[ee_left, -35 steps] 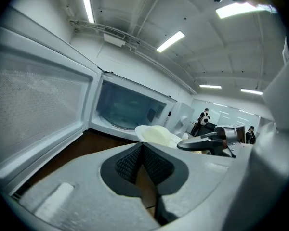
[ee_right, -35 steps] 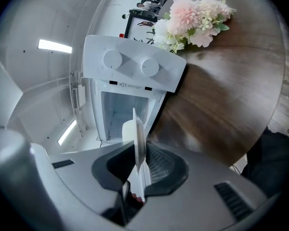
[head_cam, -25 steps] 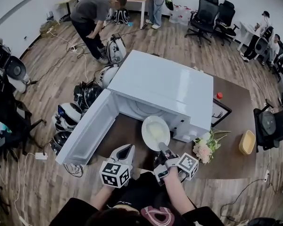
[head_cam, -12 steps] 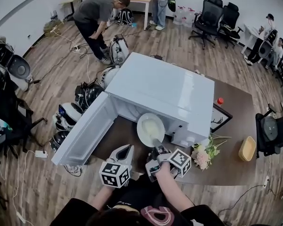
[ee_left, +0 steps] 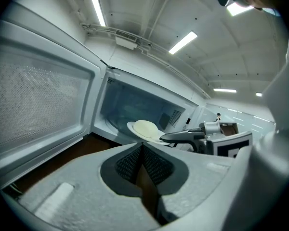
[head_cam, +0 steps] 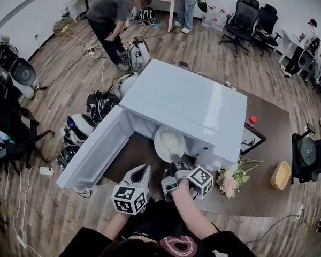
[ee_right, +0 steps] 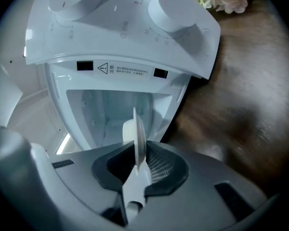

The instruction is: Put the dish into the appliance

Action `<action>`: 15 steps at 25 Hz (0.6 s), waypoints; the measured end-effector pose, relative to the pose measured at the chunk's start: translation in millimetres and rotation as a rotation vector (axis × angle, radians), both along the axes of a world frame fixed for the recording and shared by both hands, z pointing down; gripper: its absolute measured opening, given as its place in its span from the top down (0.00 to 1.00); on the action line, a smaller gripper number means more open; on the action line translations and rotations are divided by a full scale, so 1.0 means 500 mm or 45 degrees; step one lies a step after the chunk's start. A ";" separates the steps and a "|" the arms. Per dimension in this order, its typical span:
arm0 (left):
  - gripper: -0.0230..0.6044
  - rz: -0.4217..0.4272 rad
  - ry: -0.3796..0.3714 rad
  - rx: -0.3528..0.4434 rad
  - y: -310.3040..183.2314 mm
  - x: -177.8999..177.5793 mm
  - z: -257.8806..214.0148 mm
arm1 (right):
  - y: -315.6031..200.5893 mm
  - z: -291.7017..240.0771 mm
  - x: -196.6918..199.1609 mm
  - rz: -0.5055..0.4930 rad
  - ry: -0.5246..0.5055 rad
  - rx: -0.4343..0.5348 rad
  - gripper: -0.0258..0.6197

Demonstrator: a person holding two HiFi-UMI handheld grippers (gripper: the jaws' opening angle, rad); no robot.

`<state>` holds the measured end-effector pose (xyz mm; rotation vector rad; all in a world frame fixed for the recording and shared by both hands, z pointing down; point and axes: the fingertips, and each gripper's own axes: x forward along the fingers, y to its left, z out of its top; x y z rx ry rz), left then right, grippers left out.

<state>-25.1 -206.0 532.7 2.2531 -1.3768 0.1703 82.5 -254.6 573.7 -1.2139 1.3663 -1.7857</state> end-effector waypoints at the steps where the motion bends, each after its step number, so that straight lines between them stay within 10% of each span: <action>1: 0.95 0.004 -0.003 -0.003 -0.001 -0.003 0.001 | -0.005 0.002 0.001 0.015 -0.006 -0.009 0.86; 15: 0.95 0.062 0.013 -0.021 -0.049 -0.025 -0.001 | -0.047 0.033 0.010 0.119 0.031 -0.051 0.86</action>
